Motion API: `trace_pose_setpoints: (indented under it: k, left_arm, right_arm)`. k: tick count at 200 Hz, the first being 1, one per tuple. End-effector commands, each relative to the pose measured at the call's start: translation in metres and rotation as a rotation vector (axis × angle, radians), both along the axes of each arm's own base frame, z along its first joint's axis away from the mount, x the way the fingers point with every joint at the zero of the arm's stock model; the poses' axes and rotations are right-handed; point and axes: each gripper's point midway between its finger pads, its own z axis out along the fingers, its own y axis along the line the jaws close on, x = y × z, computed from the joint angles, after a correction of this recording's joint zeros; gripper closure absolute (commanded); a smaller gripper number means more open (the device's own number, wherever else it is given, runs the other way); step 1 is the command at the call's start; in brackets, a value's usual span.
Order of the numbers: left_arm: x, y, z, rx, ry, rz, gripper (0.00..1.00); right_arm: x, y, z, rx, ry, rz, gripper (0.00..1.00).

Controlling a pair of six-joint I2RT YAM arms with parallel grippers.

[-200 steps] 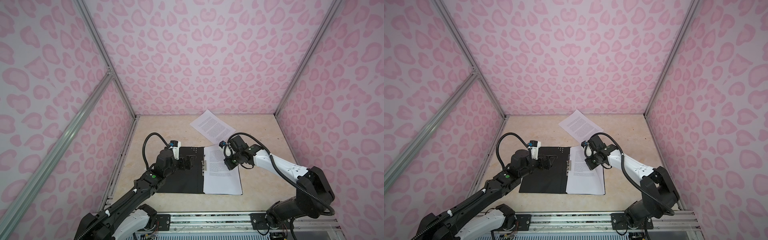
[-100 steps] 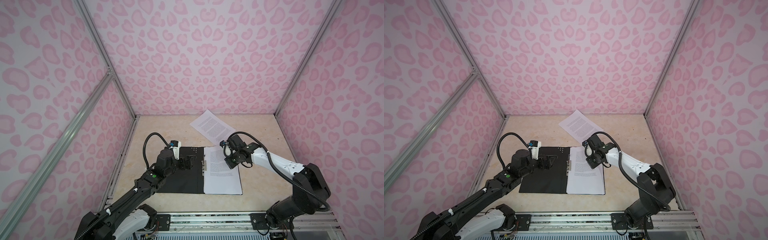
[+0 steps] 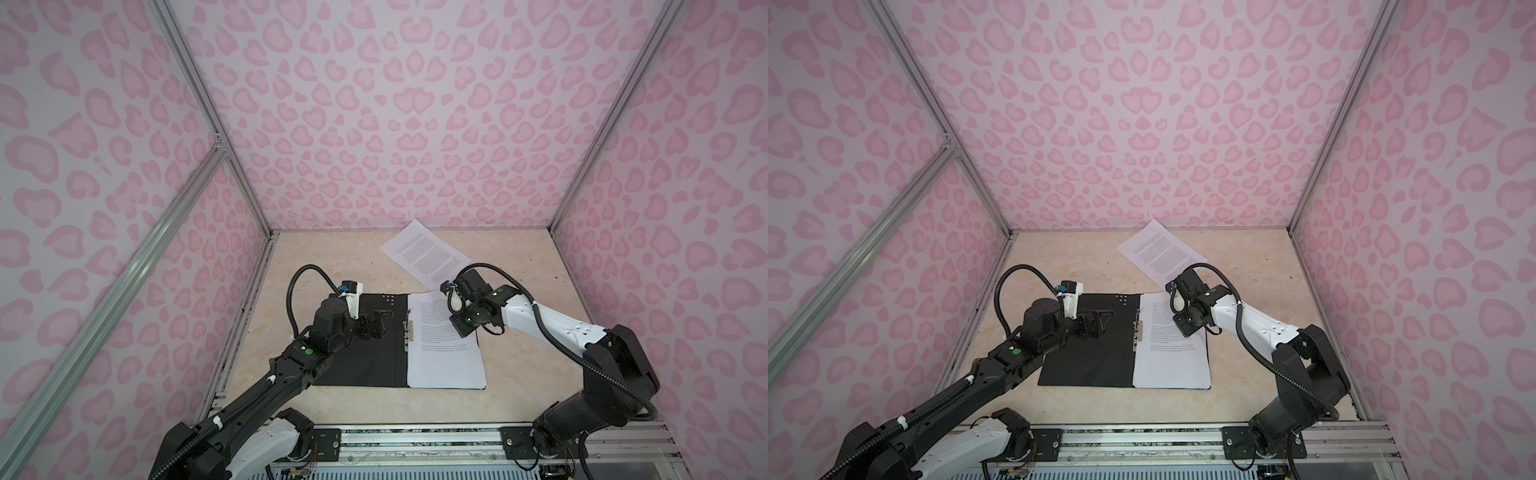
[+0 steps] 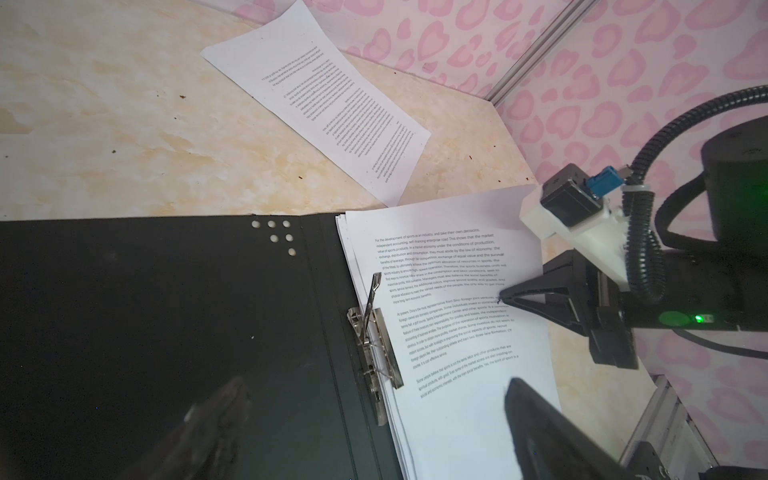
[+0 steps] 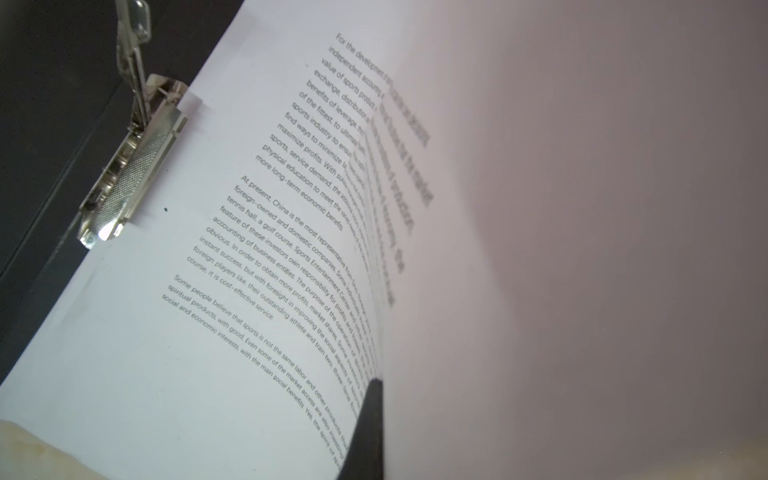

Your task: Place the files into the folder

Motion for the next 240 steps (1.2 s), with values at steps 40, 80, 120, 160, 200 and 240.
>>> trace_pose_setpoints:
  k: [40,80,120,160,200,240]
  left_arm:
    - [0.004,-0.003,0.009,-0.019,-0.025,-0.006,0.02]
    - [0.004,-0.004,0.009,-0.019,-0.025,-0.006,0.02]
    - [0.005,-0.004,0.008,-0.017,-0.022,-0.004,0.02]
    - [0.005,-0.003,0.007,-0.013,-0.018,-0.004,0.02]
    - [0.005,-0.003,0.007,-0.009,-0.02,0.0,0.02]
    - [0.005,-0.003,0.008,-0.009,-0.02,0.0,0.02]
  right_arm:
    - [-0.002,0.012,0.0,0.049,0.011,0.024,1.0]
    - [-0.006,0.014,-0.002,0.045,0.021,0.038,1.0]
    - [-0.004,0.011,-0.003,0.029,0.012,0.023,0.9]
    - [0.006,-0.001,0.004,-0.01,-0.03,-0.039,0.56]
    - [0.012,-0.007,0.017,-0.001,-0.062,-0.093,0.48]
    - [0.007,-0.002,0.013,0.052,-0.023,-0.089,0.49]
